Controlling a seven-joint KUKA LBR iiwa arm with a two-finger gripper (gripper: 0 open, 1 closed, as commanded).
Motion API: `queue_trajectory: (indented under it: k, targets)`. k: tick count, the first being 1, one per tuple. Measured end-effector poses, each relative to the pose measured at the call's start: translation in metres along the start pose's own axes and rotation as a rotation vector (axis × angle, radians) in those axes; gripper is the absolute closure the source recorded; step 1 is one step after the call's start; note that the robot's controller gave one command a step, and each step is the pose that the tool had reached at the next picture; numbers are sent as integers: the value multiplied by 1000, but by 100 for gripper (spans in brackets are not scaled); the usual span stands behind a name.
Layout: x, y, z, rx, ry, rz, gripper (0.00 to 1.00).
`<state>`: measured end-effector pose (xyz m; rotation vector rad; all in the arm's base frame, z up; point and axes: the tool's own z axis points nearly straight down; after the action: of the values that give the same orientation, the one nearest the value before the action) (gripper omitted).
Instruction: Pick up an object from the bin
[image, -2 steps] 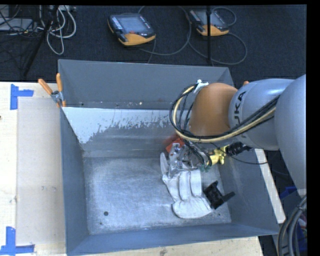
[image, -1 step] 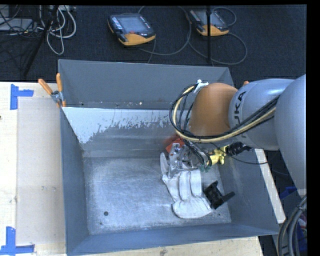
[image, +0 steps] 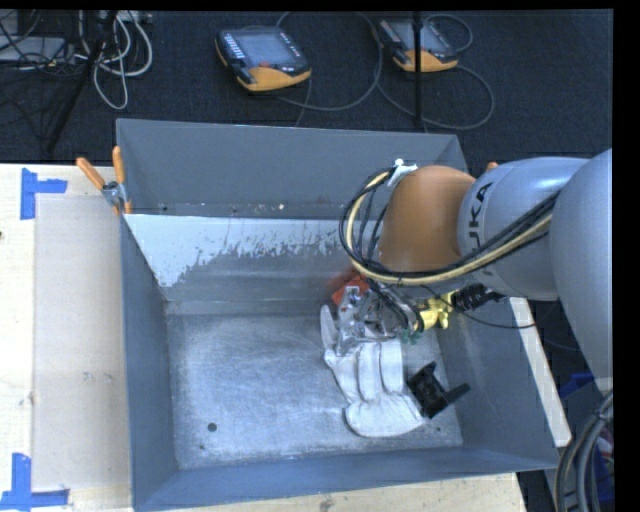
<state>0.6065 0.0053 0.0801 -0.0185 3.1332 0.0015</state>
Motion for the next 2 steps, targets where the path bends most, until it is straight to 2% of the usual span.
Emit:
queue_trajectory:
  k: [1, 2]
  targets:
    - [12, 1, -10, 0, 3, 21, 100]
    - [11, -4, -25, 0, 12, 16, 100]
